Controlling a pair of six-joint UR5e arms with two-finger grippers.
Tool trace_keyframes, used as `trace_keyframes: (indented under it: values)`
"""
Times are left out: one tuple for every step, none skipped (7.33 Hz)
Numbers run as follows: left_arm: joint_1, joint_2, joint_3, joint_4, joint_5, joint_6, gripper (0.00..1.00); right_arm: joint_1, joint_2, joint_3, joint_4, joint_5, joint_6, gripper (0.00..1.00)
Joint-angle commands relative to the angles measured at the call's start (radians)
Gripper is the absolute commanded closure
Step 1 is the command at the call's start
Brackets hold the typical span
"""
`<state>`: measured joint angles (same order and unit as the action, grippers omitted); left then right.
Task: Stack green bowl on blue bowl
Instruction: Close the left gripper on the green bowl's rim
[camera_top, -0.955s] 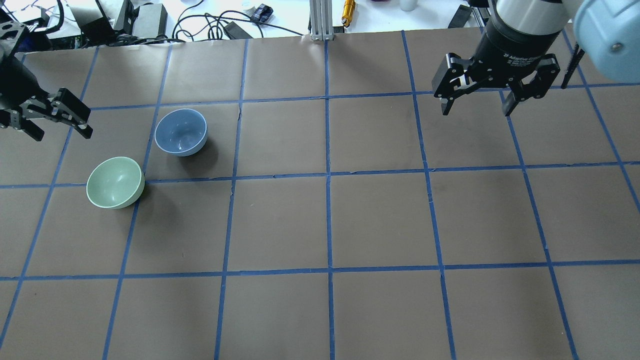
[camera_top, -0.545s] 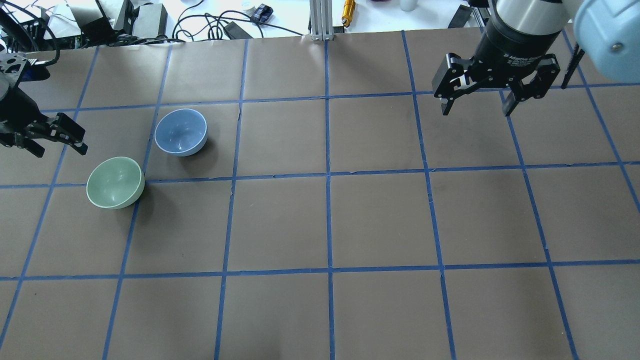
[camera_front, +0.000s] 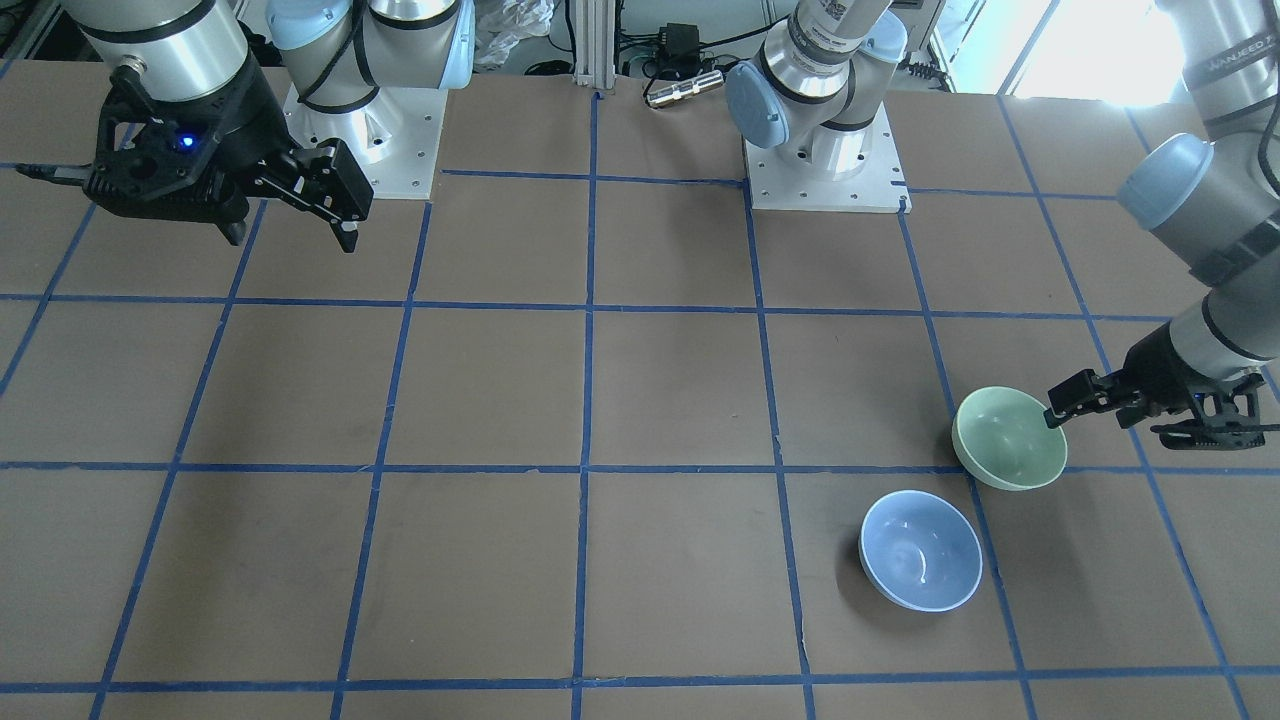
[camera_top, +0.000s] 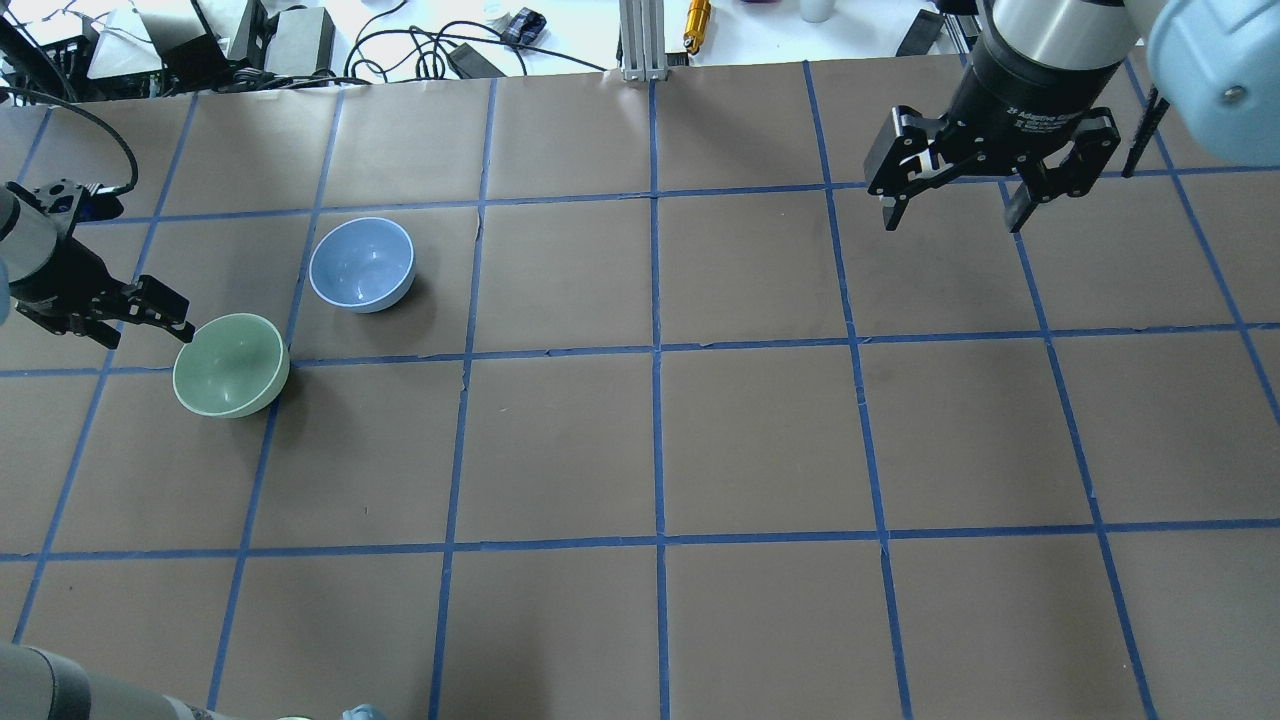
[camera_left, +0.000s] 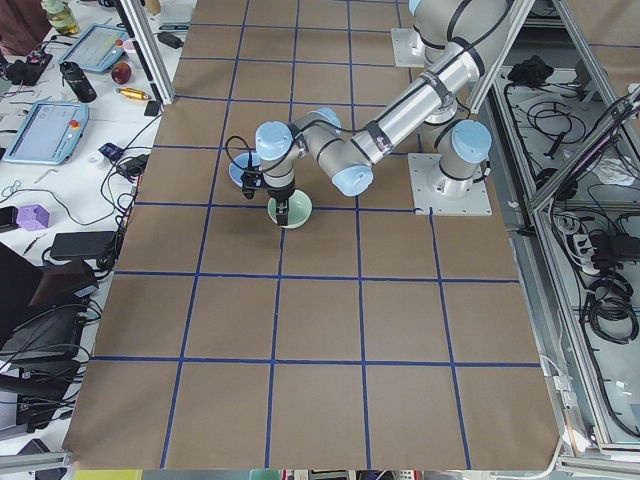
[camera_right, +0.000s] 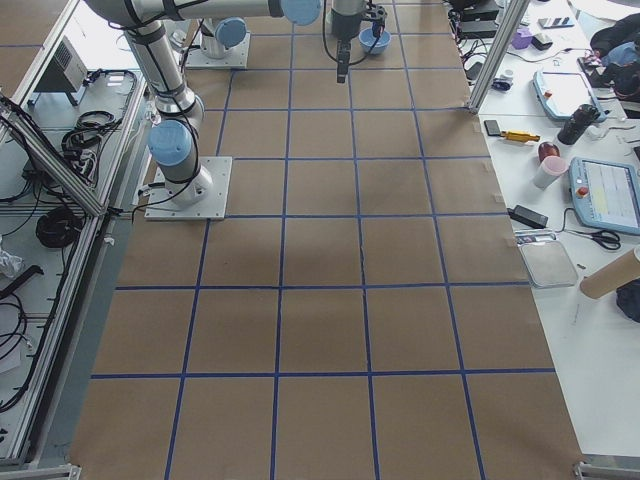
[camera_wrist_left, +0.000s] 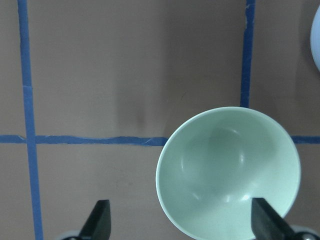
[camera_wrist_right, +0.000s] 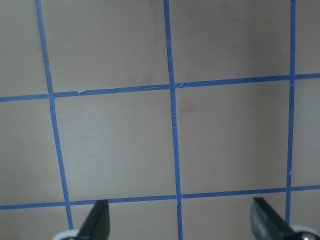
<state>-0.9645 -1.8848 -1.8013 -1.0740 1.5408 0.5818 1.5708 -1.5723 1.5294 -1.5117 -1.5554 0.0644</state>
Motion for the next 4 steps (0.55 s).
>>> trace_keyframes:
  values:
    - [0.023,-0.061,-0.027,0.083,-0.005,0.036,0.03,0.0,0.0,0.0,0.001,0.0,0.0,0.0]
    - [0.023,-0.075,-0.029,0.083,-0.007,0.042,0.04,0.0,0.0,0.0,0.001,0.0,0.0,0.0]
    - [0.023,-0.08,-0.033,0.083,-0.001,0.047,0.17,0.0,0.0,0.0,-0.001,0.0,0.0,0.0]
    - [0.024,-0.079,-0.036,0.082,-0.001,0.053,0.45,0.0,0.0,0.0,0.001,0.0,0.0,0.0]
